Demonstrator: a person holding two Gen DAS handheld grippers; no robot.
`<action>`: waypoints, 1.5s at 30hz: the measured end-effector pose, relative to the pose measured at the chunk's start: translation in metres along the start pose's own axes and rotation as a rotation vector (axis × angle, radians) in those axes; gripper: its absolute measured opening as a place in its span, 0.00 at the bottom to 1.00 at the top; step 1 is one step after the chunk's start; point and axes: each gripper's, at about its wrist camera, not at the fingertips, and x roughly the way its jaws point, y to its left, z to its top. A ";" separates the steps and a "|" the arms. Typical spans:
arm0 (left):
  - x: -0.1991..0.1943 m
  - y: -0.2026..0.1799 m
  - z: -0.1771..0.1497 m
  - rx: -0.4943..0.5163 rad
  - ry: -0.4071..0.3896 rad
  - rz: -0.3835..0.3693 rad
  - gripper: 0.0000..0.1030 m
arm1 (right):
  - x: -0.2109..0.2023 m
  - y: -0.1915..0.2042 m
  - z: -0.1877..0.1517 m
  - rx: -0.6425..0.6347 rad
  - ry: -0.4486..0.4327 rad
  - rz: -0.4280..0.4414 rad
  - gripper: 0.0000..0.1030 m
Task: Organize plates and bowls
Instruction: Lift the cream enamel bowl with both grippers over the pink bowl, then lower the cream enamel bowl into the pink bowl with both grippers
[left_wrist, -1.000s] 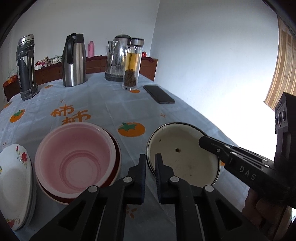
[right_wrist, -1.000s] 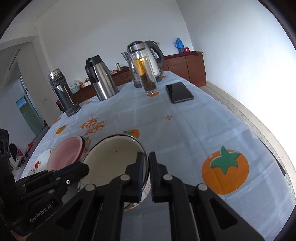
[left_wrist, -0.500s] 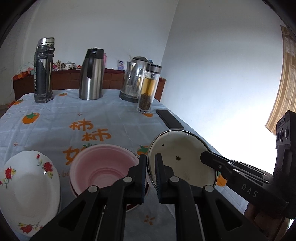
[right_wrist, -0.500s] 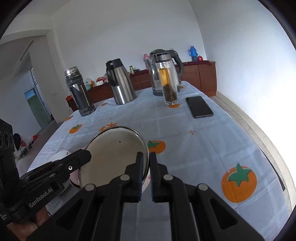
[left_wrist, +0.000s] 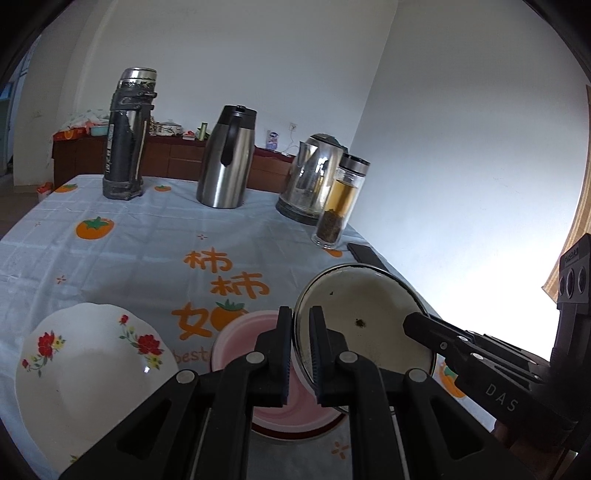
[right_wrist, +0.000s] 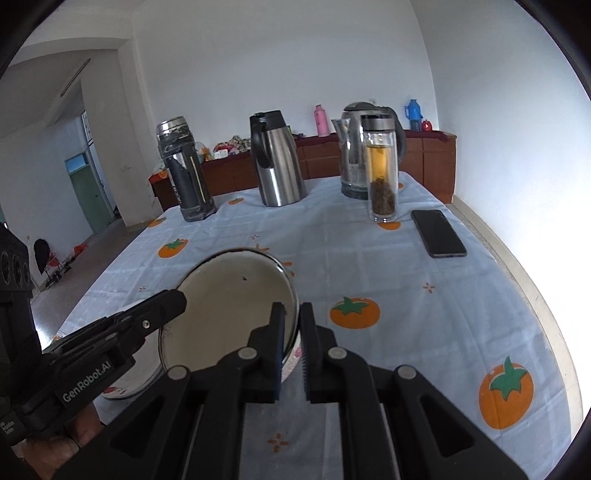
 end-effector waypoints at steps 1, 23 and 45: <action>0.001 0.002 0.000 -0.006 0.002 0.006 0.10 | 0.002 0.001 0.001 -0.002 0.003 0.002 0.08; 0.009 0.027 0.001 -0.062 0.040 0.074 0.10 | 0.029 0.023 0.002 -0.067 0.049 0.009 0.08; 0.014 0.032 0.000 -0.066 0.073 0.084 0.10 | 0.038 0.027 0.003 -0.090 0.078 -0.004 0.08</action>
